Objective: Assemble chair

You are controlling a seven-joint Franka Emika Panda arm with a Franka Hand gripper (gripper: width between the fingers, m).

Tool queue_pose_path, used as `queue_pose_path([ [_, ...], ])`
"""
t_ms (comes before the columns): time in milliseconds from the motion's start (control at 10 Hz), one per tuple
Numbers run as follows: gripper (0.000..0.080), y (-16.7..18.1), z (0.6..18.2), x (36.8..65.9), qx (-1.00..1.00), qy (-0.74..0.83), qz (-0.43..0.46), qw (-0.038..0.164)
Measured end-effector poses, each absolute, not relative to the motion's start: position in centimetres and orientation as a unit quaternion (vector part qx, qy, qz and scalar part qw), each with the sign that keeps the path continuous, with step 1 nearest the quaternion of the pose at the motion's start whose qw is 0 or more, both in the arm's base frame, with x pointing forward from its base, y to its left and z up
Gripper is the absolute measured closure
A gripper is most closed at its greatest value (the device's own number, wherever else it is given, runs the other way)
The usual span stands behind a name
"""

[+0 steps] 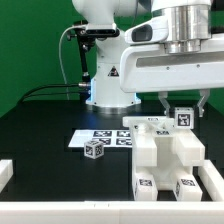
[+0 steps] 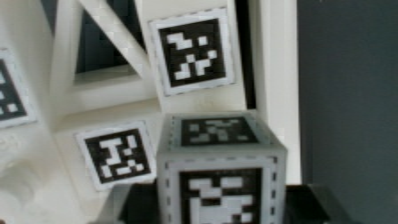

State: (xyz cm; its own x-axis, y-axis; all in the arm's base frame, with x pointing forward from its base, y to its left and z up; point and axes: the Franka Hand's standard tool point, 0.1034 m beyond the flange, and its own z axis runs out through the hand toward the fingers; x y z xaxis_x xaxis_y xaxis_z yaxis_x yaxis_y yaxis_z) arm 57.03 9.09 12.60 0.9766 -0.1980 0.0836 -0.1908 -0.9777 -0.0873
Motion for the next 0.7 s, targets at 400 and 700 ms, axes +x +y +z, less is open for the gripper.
queue_pose_path([
  [400,0.0515,9.21,12.55,57.04,-0.967,0.246,-0.039,0.05],
  [700,0.0515,9.52,12.46,56.98,-0.915,0.397,-0.03,0.058],
])
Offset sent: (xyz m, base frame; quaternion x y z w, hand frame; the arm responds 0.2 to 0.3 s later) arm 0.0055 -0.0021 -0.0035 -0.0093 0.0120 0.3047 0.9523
